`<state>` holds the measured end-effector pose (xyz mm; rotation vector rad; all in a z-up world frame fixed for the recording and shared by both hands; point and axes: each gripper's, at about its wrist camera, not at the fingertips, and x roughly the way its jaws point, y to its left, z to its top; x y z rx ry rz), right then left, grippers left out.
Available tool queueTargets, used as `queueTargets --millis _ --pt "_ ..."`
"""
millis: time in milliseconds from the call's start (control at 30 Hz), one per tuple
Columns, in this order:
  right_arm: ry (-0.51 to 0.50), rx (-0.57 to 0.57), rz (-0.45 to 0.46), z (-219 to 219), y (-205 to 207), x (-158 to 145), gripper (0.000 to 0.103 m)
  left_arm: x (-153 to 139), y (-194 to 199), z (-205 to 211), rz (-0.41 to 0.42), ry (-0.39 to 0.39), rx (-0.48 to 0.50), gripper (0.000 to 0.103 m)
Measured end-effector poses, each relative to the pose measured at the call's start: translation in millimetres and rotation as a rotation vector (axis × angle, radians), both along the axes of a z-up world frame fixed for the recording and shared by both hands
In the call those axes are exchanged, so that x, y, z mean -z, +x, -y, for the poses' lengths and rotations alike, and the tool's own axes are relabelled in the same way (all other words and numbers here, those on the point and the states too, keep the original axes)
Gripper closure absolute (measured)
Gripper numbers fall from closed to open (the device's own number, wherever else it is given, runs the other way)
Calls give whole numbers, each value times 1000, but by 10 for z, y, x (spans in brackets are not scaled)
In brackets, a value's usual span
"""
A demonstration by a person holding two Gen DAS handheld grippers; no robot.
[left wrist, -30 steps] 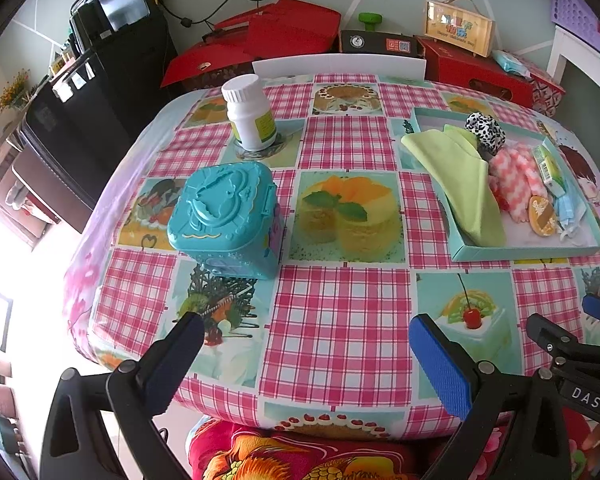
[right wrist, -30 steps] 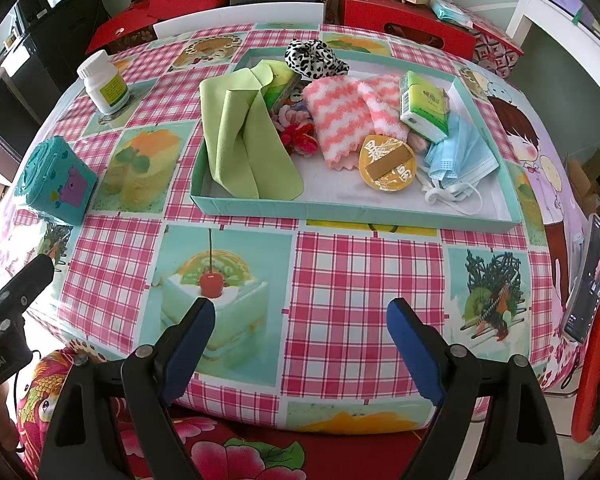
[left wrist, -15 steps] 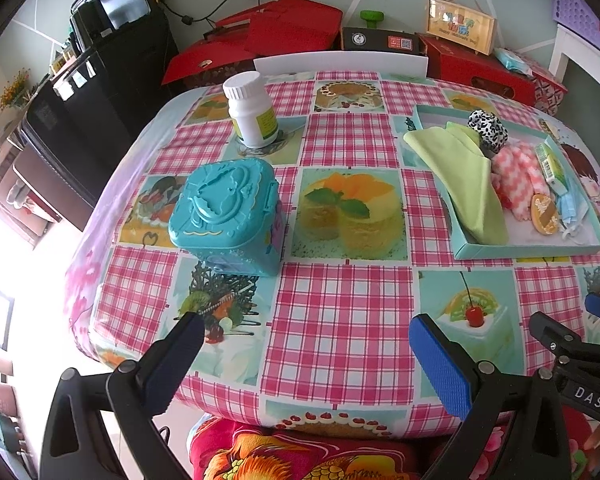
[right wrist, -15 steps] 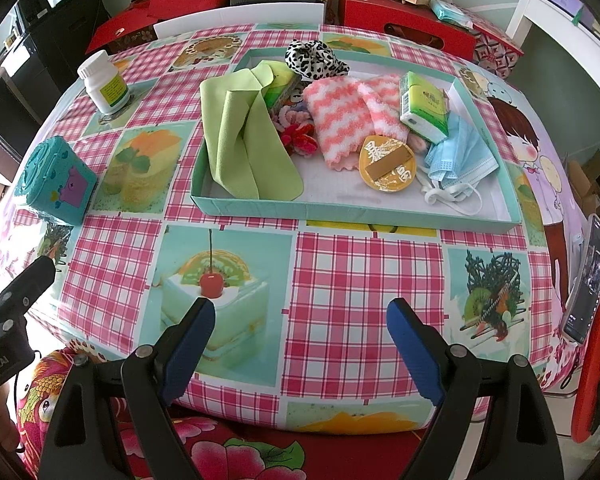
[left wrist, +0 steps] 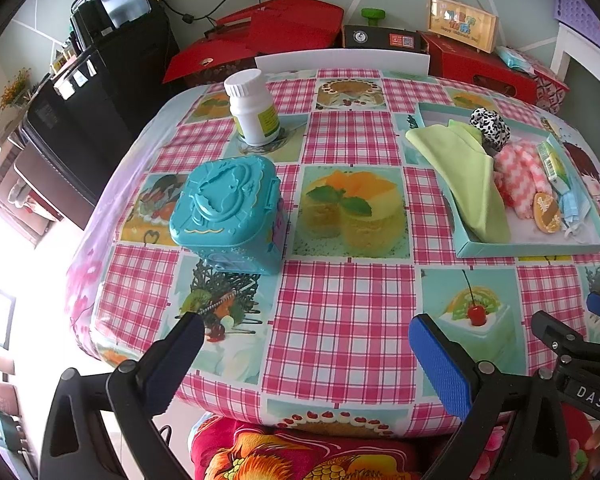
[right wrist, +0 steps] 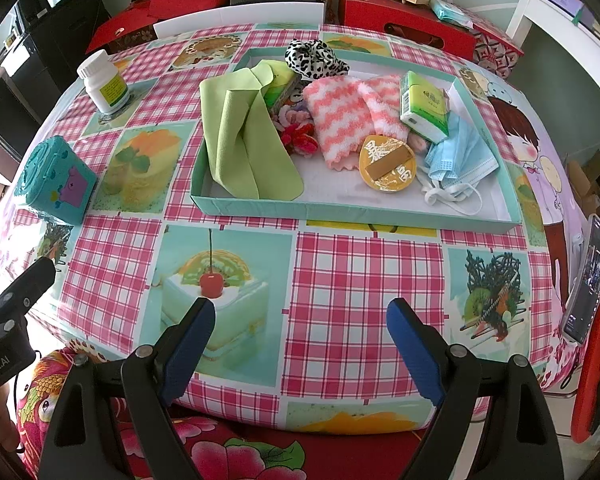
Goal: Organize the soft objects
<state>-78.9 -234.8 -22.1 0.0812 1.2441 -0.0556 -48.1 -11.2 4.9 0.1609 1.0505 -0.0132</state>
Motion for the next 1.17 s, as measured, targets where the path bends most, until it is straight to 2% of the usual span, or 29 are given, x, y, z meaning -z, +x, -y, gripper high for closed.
queueTargets --millis 1167 --pt "-3 -2 4 0 -2 -10 15 8 14 -26 -14 -16 -4 0"
